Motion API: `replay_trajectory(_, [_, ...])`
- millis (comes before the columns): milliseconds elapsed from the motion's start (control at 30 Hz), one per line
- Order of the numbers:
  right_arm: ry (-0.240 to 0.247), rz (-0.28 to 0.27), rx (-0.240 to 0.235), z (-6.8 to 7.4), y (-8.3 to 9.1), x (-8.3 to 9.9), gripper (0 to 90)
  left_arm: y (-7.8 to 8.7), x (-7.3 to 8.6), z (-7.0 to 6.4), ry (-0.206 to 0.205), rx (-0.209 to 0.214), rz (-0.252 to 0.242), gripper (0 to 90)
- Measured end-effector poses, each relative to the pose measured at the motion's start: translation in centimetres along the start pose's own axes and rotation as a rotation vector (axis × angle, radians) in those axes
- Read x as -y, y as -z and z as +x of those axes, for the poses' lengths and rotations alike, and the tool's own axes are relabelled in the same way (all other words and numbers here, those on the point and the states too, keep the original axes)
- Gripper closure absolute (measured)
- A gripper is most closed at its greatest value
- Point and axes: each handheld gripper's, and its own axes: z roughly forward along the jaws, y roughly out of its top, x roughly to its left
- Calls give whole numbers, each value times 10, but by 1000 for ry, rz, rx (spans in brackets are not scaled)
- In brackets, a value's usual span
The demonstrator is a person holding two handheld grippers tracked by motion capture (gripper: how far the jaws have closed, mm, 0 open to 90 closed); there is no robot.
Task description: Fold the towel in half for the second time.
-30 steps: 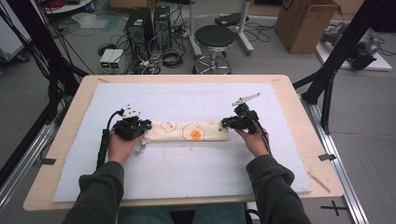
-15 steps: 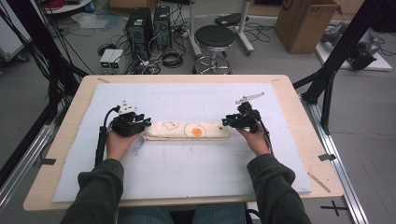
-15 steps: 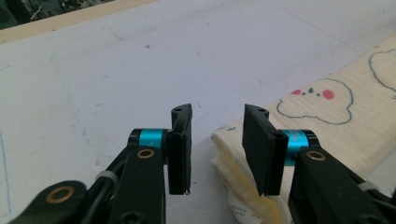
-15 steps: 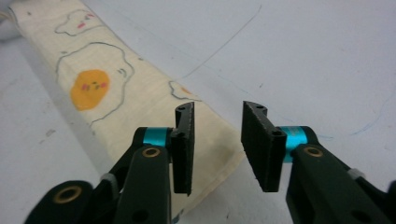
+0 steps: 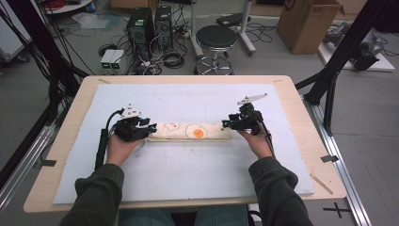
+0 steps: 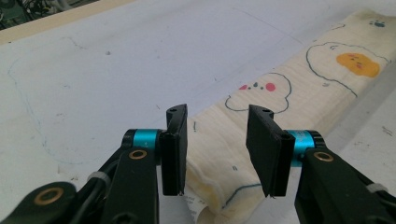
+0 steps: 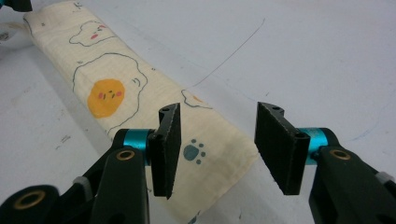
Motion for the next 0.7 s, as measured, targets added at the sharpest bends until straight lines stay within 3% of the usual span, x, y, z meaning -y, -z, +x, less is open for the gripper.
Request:
replay_trajectory(367, [-24, -4, 2, 2, 3, 0, 409, 7, 2, 1, 13, 20, 22, 512])
replay_trajectory(467, [-35, -11, 4, 2, 7, 1, 389, 9, 2, 1, 31, 27, 4, 496])
replay_trajectory(700, [-42, -39, 11, 2, 17, 1, 346, 17, 2, 0, 30, 45, -1, 463])
